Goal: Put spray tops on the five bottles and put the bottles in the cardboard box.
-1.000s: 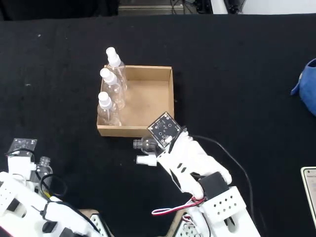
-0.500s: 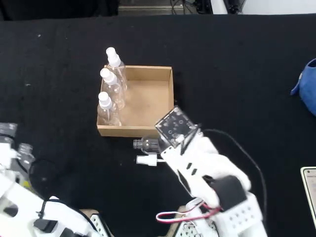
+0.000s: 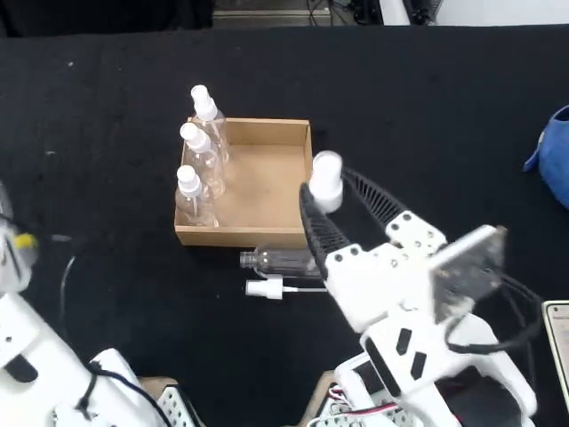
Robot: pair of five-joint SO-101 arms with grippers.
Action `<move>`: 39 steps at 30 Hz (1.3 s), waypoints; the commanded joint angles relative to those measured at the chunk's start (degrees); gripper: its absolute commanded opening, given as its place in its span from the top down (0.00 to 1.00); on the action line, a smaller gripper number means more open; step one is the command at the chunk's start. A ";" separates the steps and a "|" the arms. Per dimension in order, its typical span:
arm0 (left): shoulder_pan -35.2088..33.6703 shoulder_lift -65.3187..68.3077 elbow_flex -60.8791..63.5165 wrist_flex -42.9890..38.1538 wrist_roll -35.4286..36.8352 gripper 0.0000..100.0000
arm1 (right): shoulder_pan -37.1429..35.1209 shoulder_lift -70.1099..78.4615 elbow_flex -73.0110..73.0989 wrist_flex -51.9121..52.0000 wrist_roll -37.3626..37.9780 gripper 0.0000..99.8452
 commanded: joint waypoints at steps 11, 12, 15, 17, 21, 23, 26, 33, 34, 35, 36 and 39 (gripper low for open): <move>42.77 -20.66 1.63 -16.09 17.05 0.97 | 12.22 0.22 -4.97 -17.49 -10.37 0.99; 46.02 -22.07 2.68 -17.67 17.32 0.97 | 12.66 0.22 -4.88 -19.08 -10.37 0.99; 56.48 -26.46 5.76 -21.27 16.44 0.97 | 14.59 0.13 -4.88 -22.51 -10.46 0.99; 62.81 -29.10 8.48 -22.86 15.56 0.97 | 14.95 -0.31 -4.97 -24.26 -10.46 0.99; 70.29 -33.67 15.78 -23.82 15.12 0.97 | 14.68 -0.13 -7.34 -24.53 -12.57 0.99; 72.40 -35.43 19.91 -25.67 15.03 0.97 | 14.68 -0.22 -9.19 -23.82 -16.00 0.99; 72.92 -37.63 26.86 -33.85 15.03 0.97 | 14.68 0.04 -12.26 -22.07 -17.32 0.99; 73.27 -39.38 44.79 -56.97 15.56 0.97 | 15.03 -0.31 -14.64 -18.64 -17.14 0.99; 73.71 -39.47 47.52 -59.87 15.56 0.97 | 15.03 -0.31 -14.90 -18.64 -16.97 0.99; 74.42 -39.82 50.51 -62.07 15.56 0.97 | 15.38 -0.31 -15.25 -18.64 -16.18 0.99; 75.30 -39.91 53.23 -64.18 15.56 0.97 | 16.09 -0.31 -15.25 -18.64 -14.86 0.99; 80.22 -39.91 59.91 -69.54 15.56 0.97 | 17.76 -0.31 -15.16 -18.64 -13.63 0.99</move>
